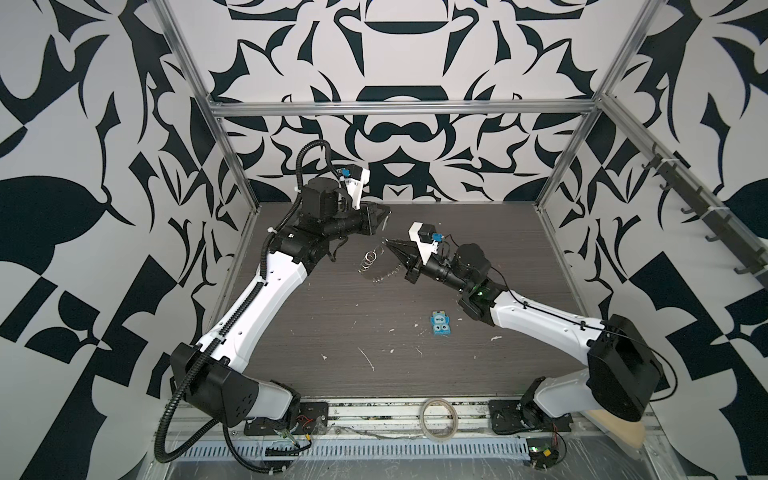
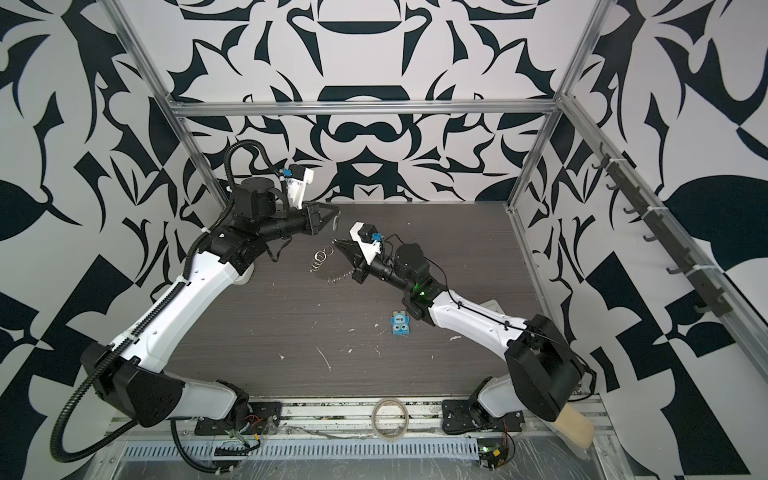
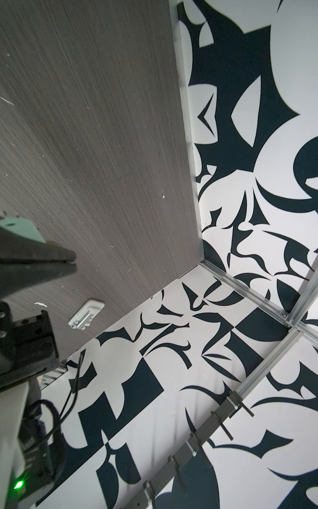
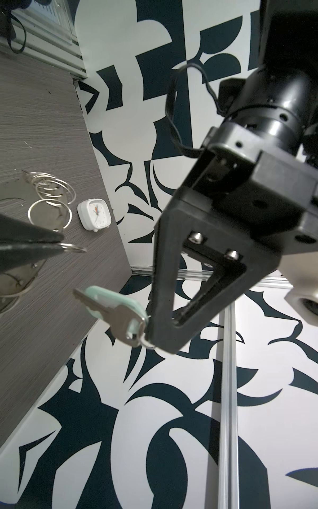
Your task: Remove the keys from the keyring
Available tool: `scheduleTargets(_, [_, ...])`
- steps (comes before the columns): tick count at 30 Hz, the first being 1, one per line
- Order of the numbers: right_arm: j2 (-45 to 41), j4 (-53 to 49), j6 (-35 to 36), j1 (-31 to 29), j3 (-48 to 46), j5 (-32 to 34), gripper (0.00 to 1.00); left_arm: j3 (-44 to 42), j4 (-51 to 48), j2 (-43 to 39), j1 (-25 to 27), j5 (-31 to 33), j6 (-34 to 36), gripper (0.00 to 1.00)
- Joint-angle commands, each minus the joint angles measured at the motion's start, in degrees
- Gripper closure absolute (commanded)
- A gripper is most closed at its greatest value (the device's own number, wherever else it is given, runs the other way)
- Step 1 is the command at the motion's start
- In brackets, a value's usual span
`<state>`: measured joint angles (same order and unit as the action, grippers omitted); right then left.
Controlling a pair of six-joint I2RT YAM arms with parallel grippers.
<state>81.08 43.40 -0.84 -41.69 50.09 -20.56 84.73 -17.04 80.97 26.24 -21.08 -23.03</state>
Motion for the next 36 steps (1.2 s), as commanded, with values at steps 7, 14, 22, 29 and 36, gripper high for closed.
scheduleTargets(7, [-7.11, -1.91, 1.39, 0.19, -6.78, 3.12, 1.0, -7.38, -3.73, -4.13, -1.02, 4.06, 0.35, 1.0])
scheduleTargets(14, [-14.61, -6.88, 1.98, 0.13, -13.71, 8.28, 1.0, -20.53, -1.89, -7.49, -0.93, 3.08, -3.23, 1.0])
scheduleTargets(22, [-23.86, -13.3, 4.59, 0.45, -19.5, 14.24, 1.0, -32.25, 3.35, -10.65, 0.71, 2.64, -8.3, 1.0])
scheduleTargets(29, [-31.31, -19.16, 5.58, 4.97, -21.99, 15.51, 1.0, -34.87, 7.91, -2.49, 6.55, 10.96, -9.93, 1.0])
scheduleTargets(36, [-35.31, -23.9, 7.29, 11.14, -21.05, 13.84, 1.0, -30.71, 4.21, 5.07, 7.33, 17.81, -8.75, 1.0])
